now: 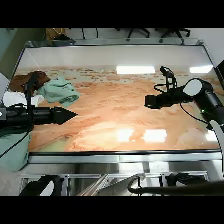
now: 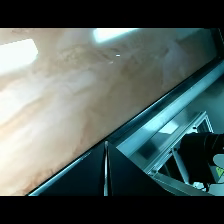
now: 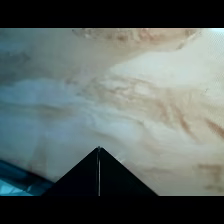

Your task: Fold the shirts.

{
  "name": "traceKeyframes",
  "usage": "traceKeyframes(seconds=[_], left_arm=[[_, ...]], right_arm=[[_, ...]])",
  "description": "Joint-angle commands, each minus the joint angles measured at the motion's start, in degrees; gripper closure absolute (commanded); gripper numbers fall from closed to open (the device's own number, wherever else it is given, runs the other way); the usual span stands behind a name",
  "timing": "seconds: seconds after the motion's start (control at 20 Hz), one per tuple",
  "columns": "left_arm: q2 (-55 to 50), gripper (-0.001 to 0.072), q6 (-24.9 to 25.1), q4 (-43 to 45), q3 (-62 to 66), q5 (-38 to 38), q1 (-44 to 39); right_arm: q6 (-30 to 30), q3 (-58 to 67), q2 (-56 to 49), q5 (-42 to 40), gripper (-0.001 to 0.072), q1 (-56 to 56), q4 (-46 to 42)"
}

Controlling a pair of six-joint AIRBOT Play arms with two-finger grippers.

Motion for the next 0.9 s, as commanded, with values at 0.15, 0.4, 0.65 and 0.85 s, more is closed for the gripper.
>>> traceKeyframes(seconds=[0.15,0.4,0.65,0.85], left_arm=[[-0.4,0.0695,0.0,0.1,-0.2,0.0,0.0],[-3.1,0.0695,0.0,0.0,-0.2,0.0,0.0],[-9.7,0.0695,0.0,0.0,-0.2,0.0,0.0],[-17.7,0.0694,-1.6,-4.9,-0.1,8.2,0.0]], right_arm=[[0.0,-0.2,-0.2,0.0,0.0694,0.1,0.0],[0.0,-0.2,-0.2,0.0,0.0694,0.1,0.0],[0.0,-0.2,-0.2,0.0,0.0694,0.1,0.0],[0.0,-0.2,-0.3,0.0,0.0694,0.0,0.0]])
